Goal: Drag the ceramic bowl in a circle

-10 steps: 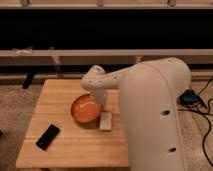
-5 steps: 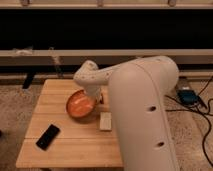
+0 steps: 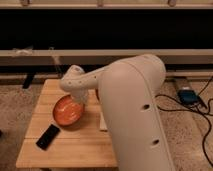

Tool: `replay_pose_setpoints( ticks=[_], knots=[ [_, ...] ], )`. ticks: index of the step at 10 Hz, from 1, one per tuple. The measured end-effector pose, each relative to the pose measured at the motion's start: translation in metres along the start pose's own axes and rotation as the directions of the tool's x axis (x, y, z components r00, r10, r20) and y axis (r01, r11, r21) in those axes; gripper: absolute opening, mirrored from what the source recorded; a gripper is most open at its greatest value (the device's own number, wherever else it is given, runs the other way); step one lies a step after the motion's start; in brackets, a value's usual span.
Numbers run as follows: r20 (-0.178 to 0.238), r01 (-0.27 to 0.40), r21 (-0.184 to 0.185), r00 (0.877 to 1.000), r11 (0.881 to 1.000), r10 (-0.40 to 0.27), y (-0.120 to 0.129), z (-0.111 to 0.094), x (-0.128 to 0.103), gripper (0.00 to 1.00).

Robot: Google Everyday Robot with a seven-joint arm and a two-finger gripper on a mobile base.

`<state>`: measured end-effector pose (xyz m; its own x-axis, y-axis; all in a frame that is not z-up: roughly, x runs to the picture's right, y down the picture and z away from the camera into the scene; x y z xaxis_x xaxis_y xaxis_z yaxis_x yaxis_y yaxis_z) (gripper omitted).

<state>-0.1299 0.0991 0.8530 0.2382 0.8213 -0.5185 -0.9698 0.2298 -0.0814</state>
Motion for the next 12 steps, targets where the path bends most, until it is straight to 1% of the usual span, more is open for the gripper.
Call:
replay_pose_setpoints(
  ticks=[1,2,4,5,6,7,8,9,10,11,12],
  knots=[
    [-0.001,0.010,-0.006,1.000,1.000,-0.010,-0.002,-0.002,0.008,0.00],
    [-0.005,0.012,0.001,1.000,1.000,-0.012,-0.011,-0.003,0.016,0.00],
    [-0.021,-0.003,0.032,1.000,0.999,0.003,-0.041,-0.001,0.037,0.00],
    [-0.028,-0.025,0.050,0.999,0.998,0.027,-0.056,0.001,0.043,0.02],
    [-0.033,-0.048,0.067,0.998,0.997,0.050,-0.070,0.003,0.043,0.07],
    [-0.033,-0.072,0.079,0.997,0.994,0.075,-0.084,0.005,0.040,0.19],
    [-0.029,-0.079,0.084,0.996,0.993,0.082,-0.089,0.005,0.038,0.30],
    [-0.025,-0.076,0.086,0.997,0.993,0.079,-0.088,0.005,0.037,0.38],
    [-0.015,-0.072,0.086,0.997,0.994,0.073,-0.082,0.002,0.034,0.47],
    [-0.001,-0.055,0.078,0.998,0.995,0.055,-0.068,-0.001,0.027,0.60],
    [0.005,-0.033,0.073,0.999,0.997,0.033,-0.057,-0.004,0.026,0.68]
  ],
)
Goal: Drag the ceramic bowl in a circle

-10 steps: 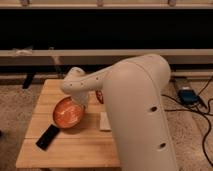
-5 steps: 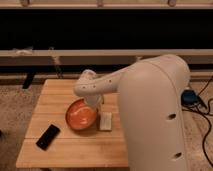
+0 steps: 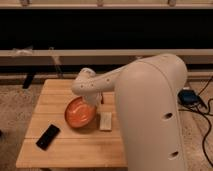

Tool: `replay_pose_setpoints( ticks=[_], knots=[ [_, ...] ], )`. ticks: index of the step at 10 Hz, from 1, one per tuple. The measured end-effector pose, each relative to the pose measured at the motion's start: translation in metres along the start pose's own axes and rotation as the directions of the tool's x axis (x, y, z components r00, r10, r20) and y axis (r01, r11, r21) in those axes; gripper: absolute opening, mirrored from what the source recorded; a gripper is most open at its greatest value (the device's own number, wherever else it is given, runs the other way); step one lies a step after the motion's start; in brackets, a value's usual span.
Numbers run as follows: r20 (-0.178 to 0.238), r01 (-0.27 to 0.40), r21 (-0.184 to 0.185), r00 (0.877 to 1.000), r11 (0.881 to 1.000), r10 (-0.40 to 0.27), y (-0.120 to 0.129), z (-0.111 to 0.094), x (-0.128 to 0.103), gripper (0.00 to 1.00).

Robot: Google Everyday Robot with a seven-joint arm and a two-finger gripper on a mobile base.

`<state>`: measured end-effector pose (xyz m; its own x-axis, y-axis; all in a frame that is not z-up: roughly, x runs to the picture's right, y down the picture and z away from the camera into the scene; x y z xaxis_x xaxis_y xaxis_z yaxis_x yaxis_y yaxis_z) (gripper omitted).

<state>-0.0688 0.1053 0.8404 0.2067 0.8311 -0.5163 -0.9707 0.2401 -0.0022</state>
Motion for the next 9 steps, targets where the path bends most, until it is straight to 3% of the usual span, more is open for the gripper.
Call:
replay_pose_setpoints(
  ticks=[1,4,9],
  knots=[
    [0.012,0.033,-0.012,0.999,0.999,-0.033,0.015,-0.005,0.002,0.77],
    [0.018,0.078,-0.018,0.997,0.997,-0.078,0.021,-0.011,0.003,0.80],
    [-0.060,0.053,-0.120,0.996,0.991,-0.061,0.013,0.001,-0.020,0.80]
  ],
)
